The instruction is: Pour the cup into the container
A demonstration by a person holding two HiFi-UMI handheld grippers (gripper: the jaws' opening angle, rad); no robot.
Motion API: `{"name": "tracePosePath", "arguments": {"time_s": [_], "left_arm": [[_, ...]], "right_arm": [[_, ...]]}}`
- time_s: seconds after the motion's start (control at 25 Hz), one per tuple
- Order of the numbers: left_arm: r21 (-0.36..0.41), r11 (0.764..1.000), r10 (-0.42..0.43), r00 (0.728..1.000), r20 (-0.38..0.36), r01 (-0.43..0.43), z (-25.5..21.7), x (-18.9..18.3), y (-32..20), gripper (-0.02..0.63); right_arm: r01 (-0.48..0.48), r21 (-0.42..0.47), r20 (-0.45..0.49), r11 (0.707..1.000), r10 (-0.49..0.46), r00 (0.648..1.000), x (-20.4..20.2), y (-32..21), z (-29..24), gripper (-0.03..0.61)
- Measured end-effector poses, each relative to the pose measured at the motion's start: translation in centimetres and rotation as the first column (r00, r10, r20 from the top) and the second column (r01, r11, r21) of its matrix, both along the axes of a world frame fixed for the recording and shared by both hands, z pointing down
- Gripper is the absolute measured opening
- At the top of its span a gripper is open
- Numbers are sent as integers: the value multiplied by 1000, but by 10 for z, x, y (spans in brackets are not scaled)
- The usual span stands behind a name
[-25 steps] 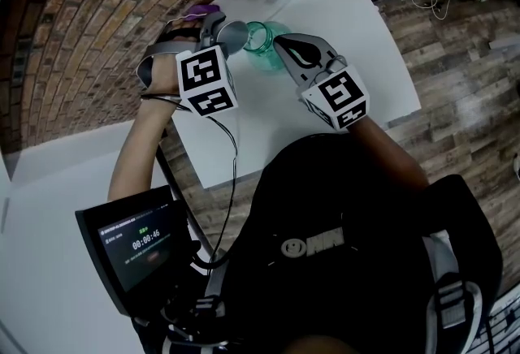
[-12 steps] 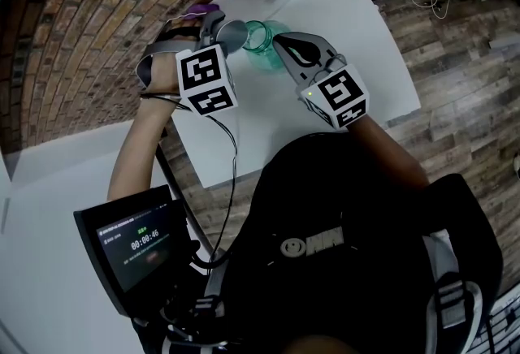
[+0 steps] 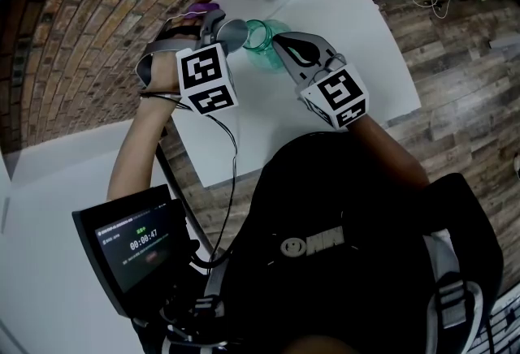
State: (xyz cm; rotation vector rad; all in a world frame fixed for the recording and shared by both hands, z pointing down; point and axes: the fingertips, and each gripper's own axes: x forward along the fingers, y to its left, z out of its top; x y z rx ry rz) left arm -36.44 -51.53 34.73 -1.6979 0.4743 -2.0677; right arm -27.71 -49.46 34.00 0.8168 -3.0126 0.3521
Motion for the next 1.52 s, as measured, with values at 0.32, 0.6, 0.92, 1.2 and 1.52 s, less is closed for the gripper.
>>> {"name": "tracePosePath", "arguments": {"time_s": [0.32,0.6,0.92,1.2,1.52], "left_arm": [[-2,1000,3,1000,8,-3,0,1,1,287],[-5,1000,12,999,30,-12,0,0,-1,287],[-4,1000,22,998,53,-21,0,1,0,287],[-11,1000,29,997,78,-29,-1,1,-2,287],[-12,999,36,995,94,-35,0,1,-1,287]], "right_arm": [[-1,2,2,1000,1,1000,0,1,0,-5],[-1,3,2,1000,1,1000,-1,-1,-1,-5],[-6,5,8,1000,6,1000,2,0,-2,-5],[-5,2,13,1000,5,1000,2,-1,-2,-5],[-8,3,16,1000,8,1000,3,-1,-3,-5]]}}
